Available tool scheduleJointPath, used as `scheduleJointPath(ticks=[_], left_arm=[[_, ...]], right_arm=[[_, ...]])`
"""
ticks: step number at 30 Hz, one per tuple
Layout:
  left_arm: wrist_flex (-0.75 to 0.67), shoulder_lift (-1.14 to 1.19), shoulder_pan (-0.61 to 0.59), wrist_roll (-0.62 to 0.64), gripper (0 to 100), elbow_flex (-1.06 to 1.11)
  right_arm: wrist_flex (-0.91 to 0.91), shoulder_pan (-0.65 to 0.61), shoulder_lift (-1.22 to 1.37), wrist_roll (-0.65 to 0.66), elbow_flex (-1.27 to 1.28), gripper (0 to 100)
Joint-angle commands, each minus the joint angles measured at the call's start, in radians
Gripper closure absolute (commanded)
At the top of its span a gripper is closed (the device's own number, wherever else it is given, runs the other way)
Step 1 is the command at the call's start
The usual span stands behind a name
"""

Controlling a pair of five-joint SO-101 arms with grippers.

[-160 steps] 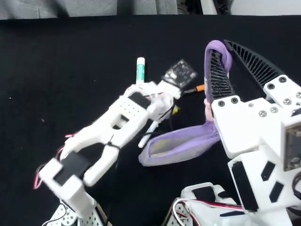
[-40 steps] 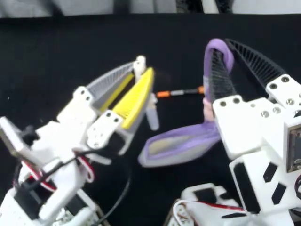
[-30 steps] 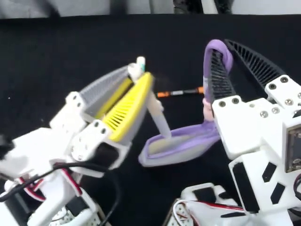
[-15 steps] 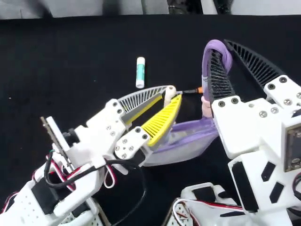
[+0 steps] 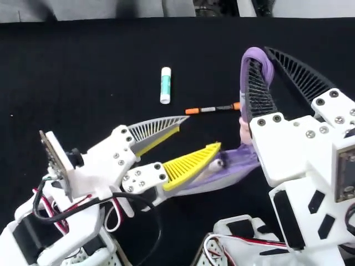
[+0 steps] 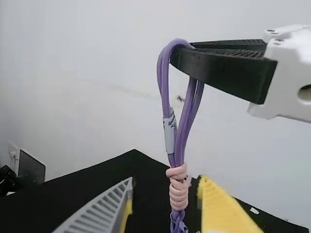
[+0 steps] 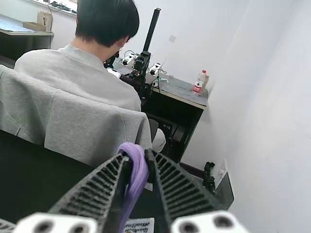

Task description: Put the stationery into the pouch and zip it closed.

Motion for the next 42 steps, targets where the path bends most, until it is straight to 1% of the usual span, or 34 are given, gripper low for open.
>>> scheduleJointPath(ticks=[1,4,7,9,13,15,18,20,22,25,29,32,34,37,42], left_arm=[[0.006,0.018,-0.085,0.003,78,-0.11],[0.012,0.098,-0.251,0.006,78,-0.199],[0.014,0.259,-0.418,0.011,78,-0.291],[0.031,0.385,-0.504,0.012,78,-0.352],[0.103,0.614,-0.599,0.012,78,-0.464],[0.123,0.703,-0.653,0.012,78,-0.496],[0.117,0.812,-0.716,0.012,78,-0.503],[0.115,0.881,-0.743,0.012,78,-0.503],[0.112,0.959,-0.743,0.011,78,-0.512],[0.06,1.066,-0.74,0.011,78,-0.512],[-0.012,1.218,-0.708,0.003,78,-0.513],[0.003,1.313,-0.657,0.003,78,-0.559],[0.029,1.367,-0.625,0.003,78,-0.619],[0.057,1.436,-0.578,0.0,78,-0.71],[0.061,1.573,-0.507,-0.127,78,-0.794]], right_arm=[[-0.002,-0.009,0.012,0.006,-0.024,98.6],[-0.002,-0.009,0.012,0.006,-0.024,98.6],[-0.002,-0.011,0.012,0.006,-0.024,98.6],[-0.002,-0.011,0.012,0.006,-0.024,98.6],[-0.003,-0.008,0.012,-0.005,-0.033,98.6],[-0.02,0.008,0.005,-0.044,-0.03,98.7],[-0.029,0.112,0.01,-0.063,-0.027,98.7],[-0.031,0.153,0.01,-0.061,-0.033,98.7],[-0.038,0.163,0.004,-0.034,-0.028,98.7],[-0.035,0.169,0.004,0.006,-0.024,98.7],[-0.025,0.17,0.007,0.06,-0.024,98.7],[-0.008,0.17,0.012,0.138,-0.022,98.7],[-0.006,0.17,0.012,0.149,-0.022,98.7],[-0.008,0.233,0.012,0.152,-0.022,98.7],[-0.028,0.351,0.012,0.147,-0.022,98.7]])
